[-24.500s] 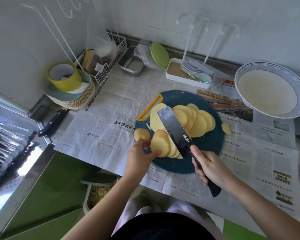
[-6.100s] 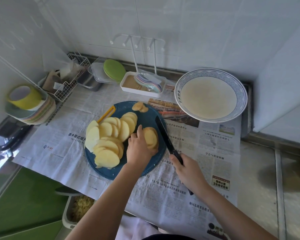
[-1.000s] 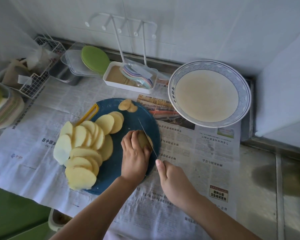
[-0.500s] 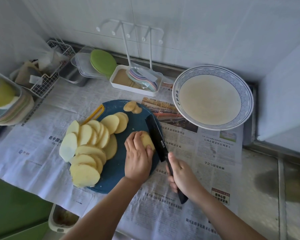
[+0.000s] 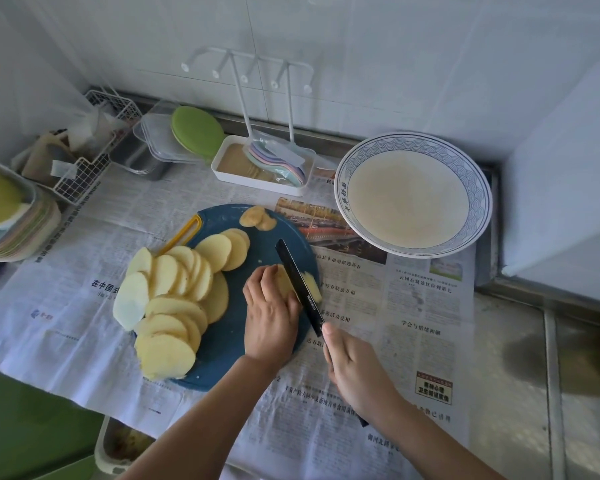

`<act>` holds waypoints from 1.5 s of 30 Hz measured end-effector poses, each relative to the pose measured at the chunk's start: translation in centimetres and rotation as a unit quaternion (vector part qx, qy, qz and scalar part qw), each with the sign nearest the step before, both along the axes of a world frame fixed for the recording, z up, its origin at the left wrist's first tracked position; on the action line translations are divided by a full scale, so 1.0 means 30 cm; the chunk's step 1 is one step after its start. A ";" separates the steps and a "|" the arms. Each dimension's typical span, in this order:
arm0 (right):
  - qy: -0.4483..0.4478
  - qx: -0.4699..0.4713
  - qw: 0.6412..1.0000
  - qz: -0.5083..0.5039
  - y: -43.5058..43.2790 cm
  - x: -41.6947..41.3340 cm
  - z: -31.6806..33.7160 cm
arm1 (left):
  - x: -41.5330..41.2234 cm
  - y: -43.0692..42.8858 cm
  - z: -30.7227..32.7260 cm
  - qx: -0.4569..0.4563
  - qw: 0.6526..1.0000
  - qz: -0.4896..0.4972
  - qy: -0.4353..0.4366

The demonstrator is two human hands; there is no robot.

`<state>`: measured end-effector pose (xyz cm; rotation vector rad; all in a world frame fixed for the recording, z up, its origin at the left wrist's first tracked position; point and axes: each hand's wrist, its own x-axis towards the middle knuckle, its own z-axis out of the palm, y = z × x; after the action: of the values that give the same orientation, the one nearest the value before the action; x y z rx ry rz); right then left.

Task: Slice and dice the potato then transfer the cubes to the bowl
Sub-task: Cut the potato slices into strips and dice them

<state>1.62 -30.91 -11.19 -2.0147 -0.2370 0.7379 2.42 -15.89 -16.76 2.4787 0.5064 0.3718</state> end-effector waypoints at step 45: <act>0.142 0.093 0.984 -0.052 -0.009 0.027 -0.033 | -0.004 0.070 0.007 0.005 0.998 -0.050 -0.025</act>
<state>2.43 -31.17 -12.18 -1.7093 -0.0315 0.8927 2.28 -13.78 -16.56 2.4869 0.3586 0.3972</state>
